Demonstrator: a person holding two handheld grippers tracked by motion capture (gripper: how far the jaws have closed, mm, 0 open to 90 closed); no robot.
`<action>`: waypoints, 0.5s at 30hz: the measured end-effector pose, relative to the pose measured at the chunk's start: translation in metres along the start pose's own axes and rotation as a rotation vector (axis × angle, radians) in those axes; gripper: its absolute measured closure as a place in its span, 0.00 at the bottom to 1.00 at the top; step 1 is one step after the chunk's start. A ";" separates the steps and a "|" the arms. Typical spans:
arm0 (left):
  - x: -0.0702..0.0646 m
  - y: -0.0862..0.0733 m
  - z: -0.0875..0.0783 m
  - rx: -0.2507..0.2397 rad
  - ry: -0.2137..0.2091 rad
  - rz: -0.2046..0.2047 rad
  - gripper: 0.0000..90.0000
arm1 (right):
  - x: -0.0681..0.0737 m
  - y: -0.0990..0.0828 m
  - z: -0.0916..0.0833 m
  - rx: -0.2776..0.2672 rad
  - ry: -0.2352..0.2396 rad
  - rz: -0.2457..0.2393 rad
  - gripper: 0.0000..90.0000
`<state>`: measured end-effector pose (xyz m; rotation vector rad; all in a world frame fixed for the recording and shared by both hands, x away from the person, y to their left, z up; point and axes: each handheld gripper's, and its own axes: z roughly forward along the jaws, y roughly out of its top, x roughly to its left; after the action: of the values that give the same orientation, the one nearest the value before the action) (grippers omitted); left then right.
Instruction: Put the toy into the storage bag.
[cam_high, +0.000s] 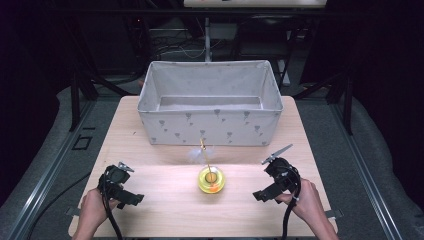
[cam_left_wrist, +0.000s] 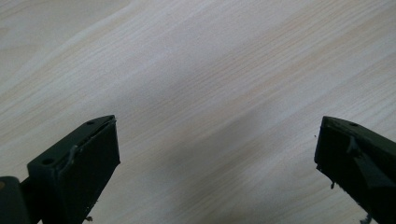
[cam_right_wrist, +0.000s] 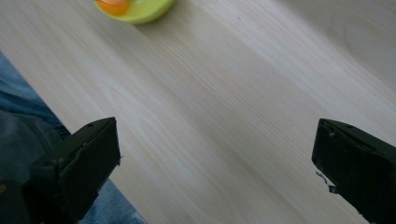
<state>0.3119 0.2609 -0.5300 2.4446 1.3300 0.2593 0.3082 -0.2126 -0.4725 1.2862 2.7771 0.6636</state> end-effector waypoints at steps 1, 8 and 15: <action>0.000 0.000 0.000 0.000 0.000 0.000 0.00 | 0.003 0.004 -0.002 0.006 -0.002 -0.015 0.00; 0.000 -0.001 0.001 0.006 -0.006 0.005 0.00 | 0.023 0.033 -0.008 0.019 0.023 -0.093 0.01; 0.000 -0.001 0.002 0.012 -0.012 0.003 0.00 | 0.038 0.058 -0.011 0.051 0.034 -0.154 0.00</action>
<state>0.3117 0.2611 -0.5319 2.4545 1.3267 0.2378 0.3230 -0.1554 -0.4342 1.0636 2.9008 0.6146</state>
